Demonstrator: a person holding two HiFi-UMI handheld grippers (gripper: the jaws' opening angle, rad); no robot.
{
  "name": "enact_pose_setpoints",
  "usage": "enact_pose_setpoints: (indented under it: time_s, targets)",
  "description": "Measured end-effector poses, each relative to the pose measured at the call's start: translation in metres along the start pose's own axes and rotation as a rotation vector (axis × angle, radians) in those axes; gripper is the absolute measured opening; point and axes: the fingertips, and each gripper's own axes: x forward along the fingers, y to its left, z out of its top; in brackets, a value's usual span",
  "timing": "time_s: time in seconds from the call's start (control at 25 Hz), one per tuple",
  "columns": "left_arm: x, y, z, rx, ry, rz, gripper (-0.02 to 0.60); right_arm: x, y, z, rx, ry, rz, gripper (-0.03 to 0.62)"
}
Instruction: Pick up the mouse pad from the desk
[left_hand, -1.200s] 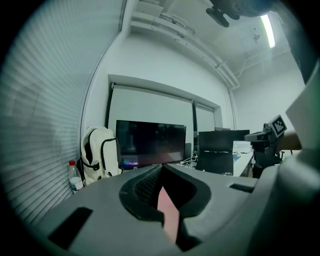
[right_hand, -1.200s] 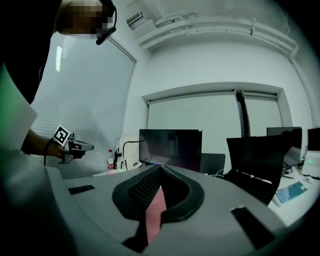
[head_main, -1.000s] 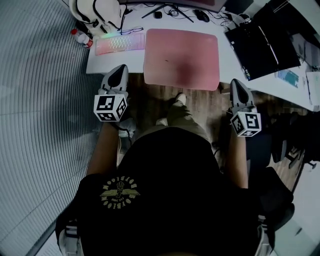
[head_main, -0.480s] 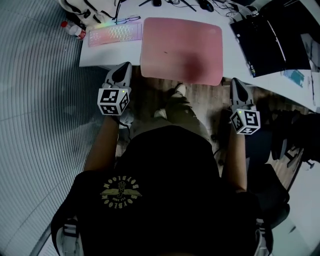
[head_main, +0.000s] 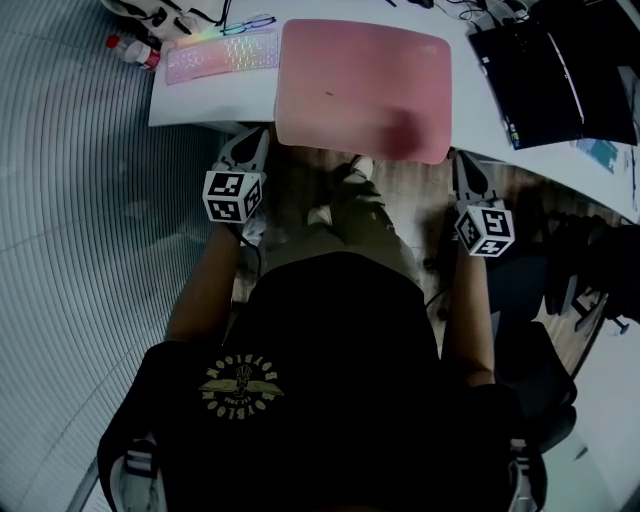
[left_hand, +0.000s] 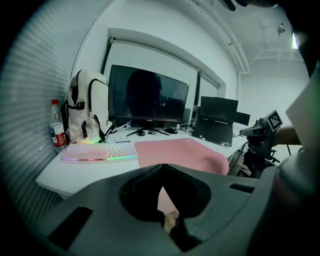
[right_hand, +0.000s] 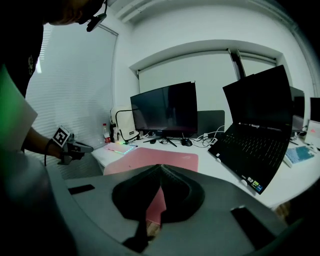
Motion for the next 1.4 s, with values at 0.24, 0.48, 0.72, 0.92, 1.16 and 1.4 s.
enact_pose_setpoints:
  time_s: [0.24, 0.48, 0.72, 0.92, 1.16, 1.4]
  targets:
    - [0.023, 0.000, -0.030, -0.018, 0.060, -0.010, 0.006, 0.016, -0.012, -0.029, 0.014, 0.060, 0.015, -0.005]
    - [0.046, 0.004, -0.070, -0.070, 0.169, -0.025, 0.009, 0.032, -0.021, -0.071, 0.041, 0.156, 0.040, 0.006]
    - [0.062, 0.007, -0.103, -0.119, 0.266, -0.020, 0.103, 0.040, -0.037, -0.111, 0.100, 0.242, 0.040, 0.093]
    - [0.077, 0.007, -0.115, -0.189, 0.290, -0.052, 0.198, 0.049, -0.055, -0.136, 0.197, 0.311, 0.061, 0.191]
    - [0.091, 0.008, -0.125, -0.268, 0.316, -0.100, 0.282, 0.064, -0.063, -0.154, 0.255, 0.380, 0.098, 0.244]
    - [0.108, 0.005, -0.136, -0.274, 0.363, -0.143, 0.325, 0.079, -0.063, -0.174, 0.312, 0.442, 0.159, 0.265]
